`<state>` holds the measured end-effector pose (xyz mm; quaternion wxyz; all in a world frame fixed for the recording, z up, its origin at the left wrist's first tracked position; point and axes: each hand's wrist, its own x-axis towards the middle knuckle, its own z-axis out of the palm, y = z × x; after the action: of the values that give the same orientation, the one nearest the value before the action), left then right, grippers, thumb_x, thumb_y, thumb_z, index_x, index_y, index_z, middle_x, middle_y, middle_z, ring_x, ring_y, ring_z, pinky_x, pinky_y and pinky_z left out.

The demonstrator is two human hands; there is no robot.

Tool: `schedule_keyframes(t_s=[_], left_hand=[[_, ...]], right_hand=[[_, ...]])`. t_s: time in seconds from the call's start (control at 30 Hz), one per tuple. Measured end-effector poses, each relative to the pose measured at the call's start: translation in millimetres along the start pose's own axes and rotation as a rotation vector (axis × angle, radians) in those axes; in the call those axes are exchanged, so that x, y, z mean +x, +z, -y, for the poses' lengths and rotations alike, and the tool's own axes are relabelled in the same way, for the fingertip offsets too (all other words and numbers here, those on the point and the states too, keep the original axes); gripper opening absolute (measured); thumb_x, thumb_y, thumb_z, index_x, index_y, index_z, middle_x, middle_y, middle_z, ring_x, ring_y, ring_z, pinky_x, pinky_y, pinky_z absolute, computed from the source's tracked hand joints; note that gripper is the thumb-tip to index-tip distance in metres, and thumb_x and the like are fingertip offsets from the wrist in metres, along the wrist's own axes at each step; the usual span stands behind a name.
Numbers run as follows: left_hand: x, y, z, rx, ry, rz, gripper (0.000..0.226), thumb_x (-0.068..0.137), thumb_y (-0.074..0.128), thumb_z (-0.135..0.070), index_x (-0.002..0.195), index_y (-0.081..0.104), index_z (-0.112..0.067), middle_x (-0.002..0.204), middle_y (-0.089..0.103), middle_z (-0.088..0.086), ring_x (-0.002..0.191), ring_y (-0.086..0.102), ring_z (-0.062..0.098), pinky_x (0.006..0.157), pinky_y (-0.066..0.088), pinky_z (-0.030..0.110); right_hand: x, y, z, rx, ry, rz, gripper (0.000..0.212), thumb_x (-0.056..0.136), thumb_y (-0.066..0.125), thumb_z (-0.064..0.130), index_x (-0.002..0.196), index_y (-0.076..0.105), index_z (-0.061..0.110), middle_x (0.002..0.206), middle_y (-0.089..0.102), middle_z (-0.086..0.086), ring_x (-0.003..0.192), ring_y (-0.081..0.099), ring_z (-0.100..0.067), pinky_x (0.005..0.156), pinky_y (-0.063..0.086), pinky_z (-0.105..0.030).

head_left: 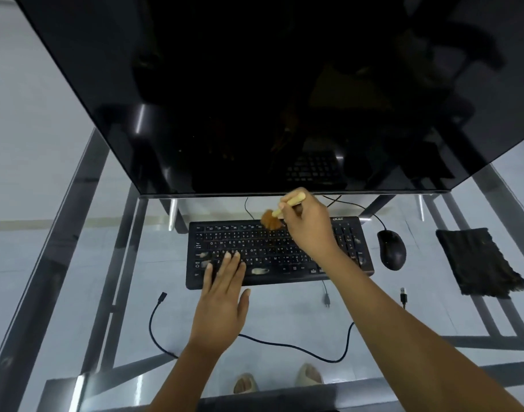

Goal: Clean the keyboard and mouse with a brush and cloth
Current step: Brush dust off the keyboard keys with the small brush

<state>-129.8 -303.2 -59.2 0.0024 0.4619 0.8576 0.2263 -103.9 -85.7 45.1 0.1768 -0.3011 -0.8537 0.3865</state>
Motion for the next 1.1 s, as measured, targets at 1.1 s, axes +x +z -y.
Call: schedule_keyframes(t_s=[1.1], left_hand=[[-1.6, -32.7, 41.1, -0.474, -0.499, -0.105, 0.103, 0.075, 0.069, -0.057, 0.151, 0.005, -0.029, 0.151, 0.030, -0.002, 0.140, 0.025, 0.019, 0.106, 0.036, 0.042]], right_hand=[[8.8, 92.8, 79.6, 0.025, -0.107, 0.171, 0.004, 0.094, 0.056, 0.016, 0.094, 0.059, 0.014, 0.087, 0.066, 0.002, 0.068, 0.058, -0.001, 0.060, 0.047, -0.016]])
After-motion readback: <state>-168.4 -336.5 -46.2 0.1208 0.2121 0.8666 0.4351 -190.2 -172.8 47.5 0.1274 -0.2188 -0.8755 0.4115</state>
